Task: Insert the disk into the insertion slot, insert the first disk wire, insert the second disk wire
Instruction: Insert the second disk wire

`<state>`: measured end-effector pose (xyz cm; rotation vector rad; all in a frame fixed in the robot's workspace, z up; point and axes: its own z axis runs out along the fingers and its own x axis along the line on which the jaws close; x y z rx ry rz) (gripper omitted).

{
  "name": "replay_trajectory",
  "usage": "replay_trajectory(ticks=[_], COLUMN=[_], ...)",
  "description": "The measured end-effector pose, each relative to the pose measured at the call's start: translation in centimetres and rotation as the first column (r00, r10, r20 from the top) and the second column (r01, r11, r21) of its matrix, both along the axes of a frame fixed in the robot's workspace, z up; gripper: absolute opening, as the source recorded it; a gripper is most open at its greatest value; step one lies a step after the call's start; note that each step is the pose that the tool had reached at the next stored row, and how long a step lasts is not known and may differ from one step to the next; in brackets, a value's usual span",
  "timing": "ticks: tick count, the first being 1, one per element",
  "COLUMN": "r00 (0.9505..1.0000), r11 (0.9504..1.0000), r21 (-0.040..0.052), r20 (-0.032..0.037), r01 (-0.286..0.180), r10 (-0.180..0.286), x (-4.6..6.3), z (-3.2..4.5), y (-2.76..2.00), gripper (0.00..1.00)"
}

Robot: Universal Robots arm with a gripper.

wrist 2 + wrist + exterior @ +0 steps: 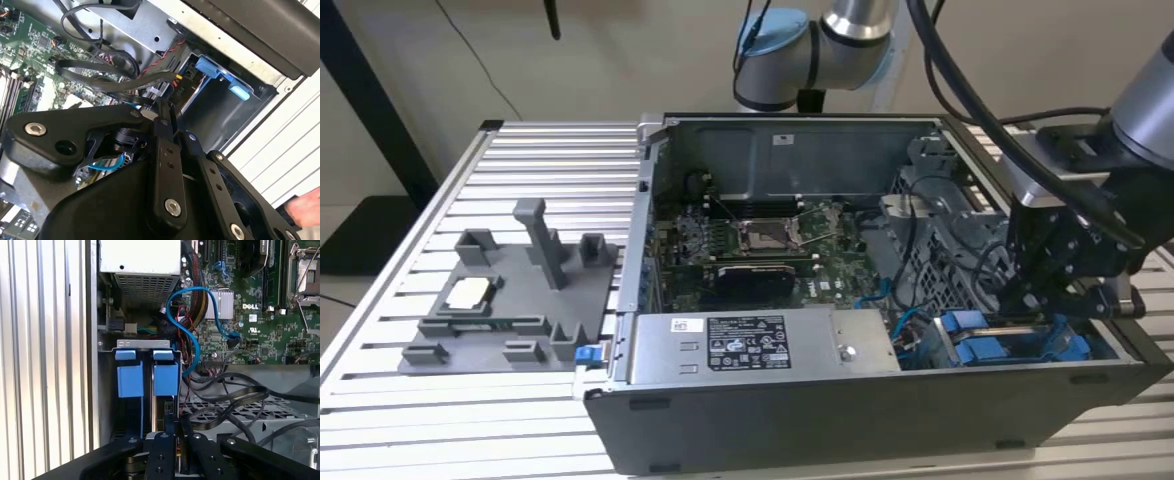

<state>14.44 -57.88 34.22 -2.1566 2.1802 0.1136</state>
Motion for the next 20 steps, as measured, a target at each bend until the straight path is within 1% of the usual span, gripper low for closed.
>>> replay_trajectory(ticks=[8, 11, 12, 13, 14, 16, 20], r00=[1.0000, 1.0000, 1.0000, 1.0000, 1.0000, 1.0000, 1.0000], r11=[1.0000, 1.0000, 1.0000, 1.0000, 1.0000, 1.0000, 0.9999], r21=[0.0002, -0.0016, -0.0007, 0.0015, 0.0032, 0.0091, 0.0124], r20=[0.0000, -0.0001, 0.0000, 0.0001, 0.0001, -0.0001, -0.0001], r01=[0.000, 0.000, 0.000, 0.000, 0.000, 0.000, 0.000], r10=[0.000, 0.000, 0.000, 0.000, 0.000, 0.000, 0.000], x=[0.1, 0.1, 0.1, 0.2, 0.2, 0.2, 0.2], z=[-0.19, -0.51, -0.64, -0.73, -0.68, -0.21, 1.30], y=[-0.14, -0.16, -0.15, -0.15, -0.15, -0.15, -0.15], gripper=[0.16, 0.16, 0.16, 0.18, 0.24, 0.24, 0.24])
